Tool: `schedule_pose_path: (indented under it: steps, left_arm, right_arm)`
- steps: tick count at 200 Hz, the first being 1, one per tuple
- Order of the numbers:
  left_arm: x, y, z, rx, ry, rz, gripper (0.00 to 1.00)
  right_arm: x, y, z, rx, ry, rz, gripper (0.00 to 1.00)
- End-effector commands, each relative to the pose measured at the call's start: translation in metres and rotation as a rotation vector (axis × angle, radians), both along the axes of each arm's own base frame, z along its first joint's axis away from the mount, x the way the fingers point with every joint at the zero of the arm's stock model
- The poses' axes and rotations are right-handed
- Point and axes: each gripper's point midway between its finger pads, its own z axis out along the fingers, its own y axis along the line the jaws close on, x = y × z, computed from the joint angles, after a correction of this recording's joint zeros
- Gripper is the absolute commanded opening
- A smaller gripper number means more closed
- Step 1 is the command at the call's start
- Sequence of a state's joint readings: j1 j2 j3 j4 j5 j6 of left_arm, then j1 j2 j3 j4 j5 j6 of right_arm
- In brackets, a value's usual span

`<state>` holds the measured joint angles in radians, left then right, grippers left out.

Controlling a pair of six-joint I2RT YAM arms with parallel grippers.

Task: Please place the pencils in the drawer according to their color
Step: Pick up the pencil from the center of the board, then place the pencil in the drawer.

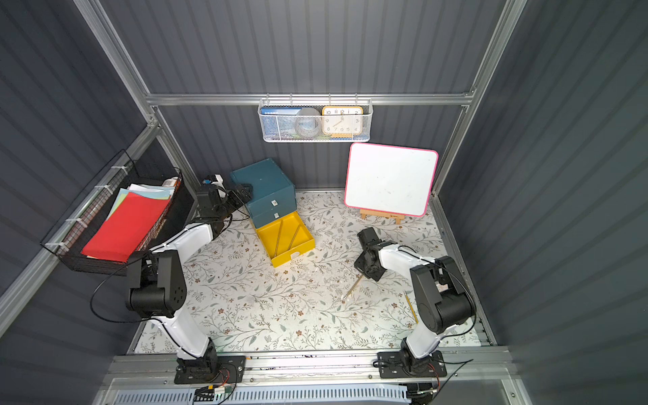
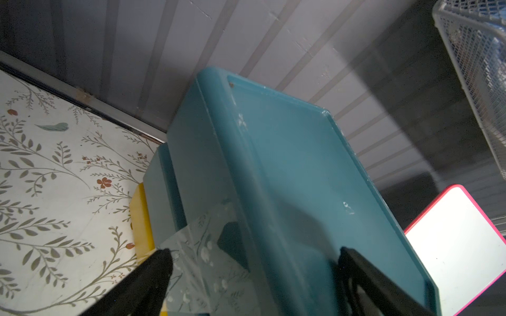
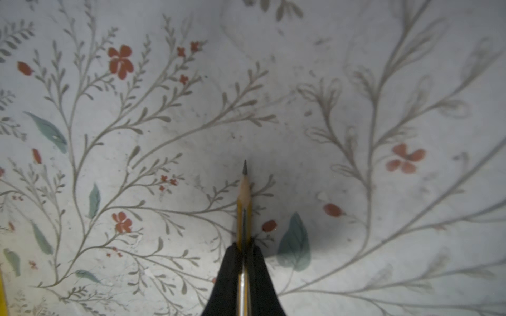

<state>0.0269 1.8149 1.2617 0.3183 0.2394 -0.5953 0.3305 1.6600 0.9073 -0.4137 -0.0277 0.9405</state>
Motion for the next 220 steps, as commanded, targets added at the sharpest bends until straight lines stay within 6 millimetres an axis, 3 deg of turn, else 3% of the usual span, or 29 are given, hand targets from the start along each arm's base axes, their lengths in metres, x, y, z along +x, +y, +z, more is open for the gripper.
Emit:
schedule_pose_path:
  steps: [1, 43, 111, 166, 220]
  left_arm:
    - [-0.009, -0.013, -0.031, 0.025, 0.101, -0.044, 1.0]
    - [-0.009, -0.013, -0.03, 0.022, 0.1, -0.044, 1.0]
    - [-0.008, -0.012, -0.032, 0.022, 0.104, -0.04, 1.0]
    - [-0.008, -0.014, -0.031, 0.022, 0.103, -0.046, 1.0]
    - [-0.008, -0.014, -0.03, 0.026, 0.102, -0.047, 1.0]
  right_arm:
    - [0.02, 0.022, 0.021, 0.093, -0.071, 0.045, 0.0]
    - [0.038, 0.041, 0.052, 0.166, -0.139, 0.073, 0.0]
    - [0.063, 0.082, 0.085, 0.243, -0.205, 0.113, 0.0]
    - [0.097, 0.138, 0.118, 0.285, -0.283, 0.179, 0.0]
    - [0.14, 0.201, 0.13, 0.295, -0.381, 0.246, 0.0]
